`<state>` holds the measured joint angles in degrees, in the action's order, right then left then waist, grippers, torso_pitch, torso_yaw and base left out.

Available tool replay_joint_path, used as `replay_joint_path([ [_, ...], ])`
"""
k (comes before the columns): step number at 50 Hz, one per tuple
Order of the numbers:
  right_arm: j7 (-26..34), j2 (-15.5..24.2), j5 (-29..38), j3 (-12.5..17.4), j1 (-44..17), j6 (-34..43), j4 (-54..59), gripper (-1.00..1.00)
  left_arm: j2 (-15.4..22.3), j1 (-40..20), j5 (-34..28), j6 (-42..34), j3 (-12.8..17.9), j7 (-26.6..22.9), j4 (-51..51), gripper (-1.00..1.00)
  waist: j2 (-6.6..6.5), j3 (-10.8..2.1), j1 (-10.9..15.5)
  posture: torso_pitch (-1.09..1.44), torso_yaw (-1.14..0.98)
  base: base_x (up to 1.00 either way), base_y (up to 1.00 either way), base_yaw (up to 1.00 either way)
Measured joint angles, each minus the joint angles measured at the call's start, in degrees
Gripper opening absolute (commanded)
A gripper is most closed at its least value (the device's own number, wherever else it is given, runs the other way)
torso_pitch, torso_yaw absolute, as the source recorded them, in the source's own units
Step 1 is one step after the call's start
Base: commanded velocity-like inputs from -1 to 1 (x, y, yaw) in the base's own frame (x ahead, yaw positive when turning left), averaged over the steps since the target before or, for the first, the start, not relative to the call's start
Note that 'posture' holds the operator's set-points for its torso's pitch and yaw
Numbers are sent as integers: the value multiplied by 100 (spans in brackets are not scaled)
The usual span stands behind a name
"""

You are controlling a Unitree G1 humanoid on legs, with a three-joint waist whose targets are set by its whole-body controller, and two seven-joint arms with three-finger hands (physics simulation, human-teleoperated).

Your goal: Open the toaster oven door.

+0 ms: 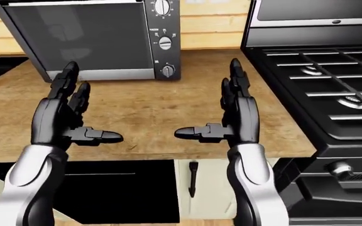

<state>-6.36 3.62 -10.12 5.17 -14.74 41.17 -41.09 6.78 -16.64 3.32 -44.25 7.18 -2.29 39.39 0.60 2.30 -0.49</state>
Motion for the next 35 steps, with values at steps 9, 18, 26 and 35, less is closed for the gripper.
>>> replay_joint_path([
  [9,10,-41,-46,-100,-10,110,11,100,35,39,-38,18,107,30,-71,100,-380,-6,48,0,0,21,32,0],
  [18,-2,-27,-125,19,-48,27,-14,100,12,-10,-67,42,0,27,2,100,41,-15,85,0,0,21,23,0],
  [26,-32,20,-163,11,7,-35,49,100,-20,2,-91,-10,4,7,22,100,15,-13,107,0,0,21,0,0],
  [35,-46,22,-143,23,-8,-95,-58,100,-10,12,-57,50,46,1,112,100,-38,-32,38,0,0,0,0,0],
])
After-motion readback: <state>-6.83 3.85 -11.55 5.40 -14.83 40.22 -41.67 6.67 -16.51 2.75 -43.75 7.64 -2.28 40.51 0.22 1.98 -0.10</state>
